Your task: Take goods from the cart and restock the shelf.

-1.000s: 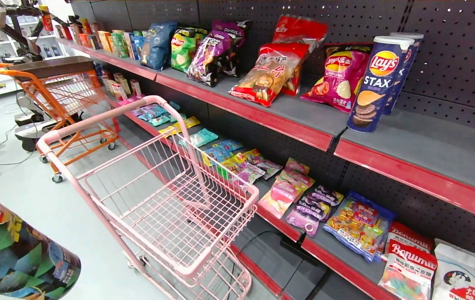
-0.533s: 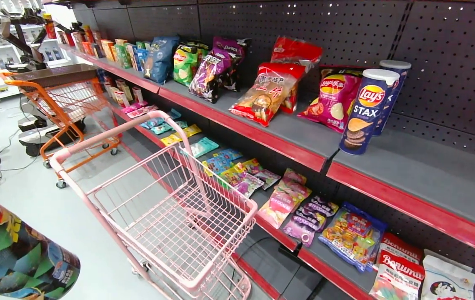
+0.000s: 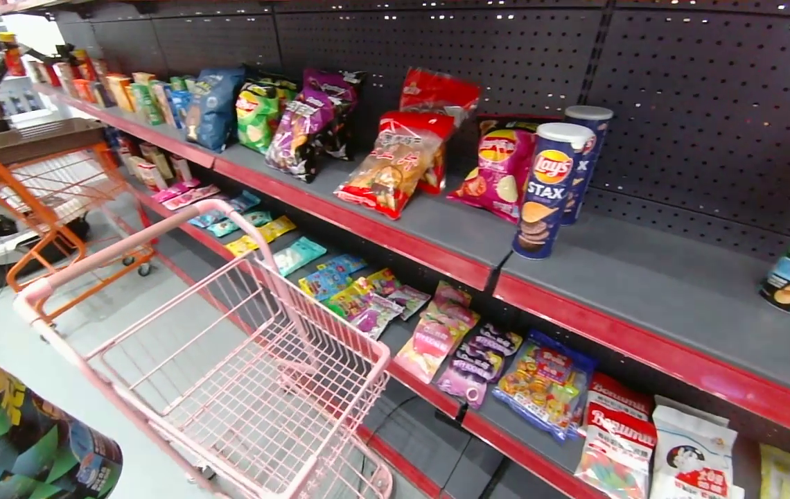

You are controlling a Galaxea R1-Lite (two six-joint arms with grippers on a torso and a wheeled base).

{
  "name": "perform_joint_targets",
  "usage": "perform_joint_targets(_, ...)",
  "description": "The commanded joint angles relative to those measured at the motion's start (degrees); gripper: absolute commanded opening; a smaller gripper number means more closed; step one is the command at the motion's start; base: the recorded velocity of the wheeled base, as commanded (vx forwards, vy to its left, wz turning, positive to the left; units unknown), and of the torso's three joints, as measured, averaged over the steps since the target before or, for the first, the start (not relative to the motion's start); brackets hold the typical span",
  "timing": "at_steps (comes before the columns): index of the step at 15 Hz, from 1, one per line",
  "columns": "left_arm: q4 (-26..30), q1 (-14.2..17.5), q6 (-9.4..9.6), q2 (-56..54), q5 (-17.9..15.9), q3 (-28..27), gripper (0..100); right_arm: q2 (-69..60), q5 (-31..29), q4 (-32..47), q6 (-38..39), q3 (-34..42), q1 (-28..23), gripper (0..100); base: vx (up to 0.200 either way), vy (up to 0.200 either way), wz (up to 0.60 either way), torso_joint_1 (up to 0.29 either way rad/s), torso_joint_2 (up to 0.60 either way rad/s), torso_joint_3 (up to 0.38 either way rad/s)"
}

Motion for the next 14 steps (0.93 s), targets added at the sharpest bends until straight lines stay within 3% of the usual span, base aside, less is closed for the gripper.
perform_joint_targets(1,1.5,0.1,2.06,-0.9,0.3,0.3,0,0.1,0.0,0.0,0.0,0.0,0.0,100,0.000,0.000,-0.60,0.017,0.01,-0.002)
perform_joint_targets(6,2.2,0.1,3.47,-1.7,3.2,1.2,0,0.1,0.0,0.0,0.0,0.0,0.0,100,0.000,0.000,-0.60,0.004,0.00,0.001)
perform_joint_targets(7,2.1,0.1,5.40,-1.7,3.3,1.2,0,0.0,0.0,0.0,0.0,0.0,0.0,100,0.000,0.000,-0.60,0.007,0.00,0.007)
perform_joint_targets(10,2.1,0.1,7.51,-1.6,3.6,1.1,0,0.1,0.0,0.0,0.0,0.0,0.0,100,0.000,0.000,-0.60,-0.001,0.01,0.001)
perform_joint_targets(11,2.1,0.1,10.06,-1.4,4.6,0.4,0,0.1,0.0,0.0,0.0,0.0,0.0,100,0.000,0.000,0.00,0.000,0.00,0.000)
perform_joint_targets(14,2.3,0.1,11.20,-0.8,5.0,-1.2,0,0.1,0.0,0.0,0.0,0.0,0.0,100,0.000,0.000,0.00,0.000,0.00,0.000)
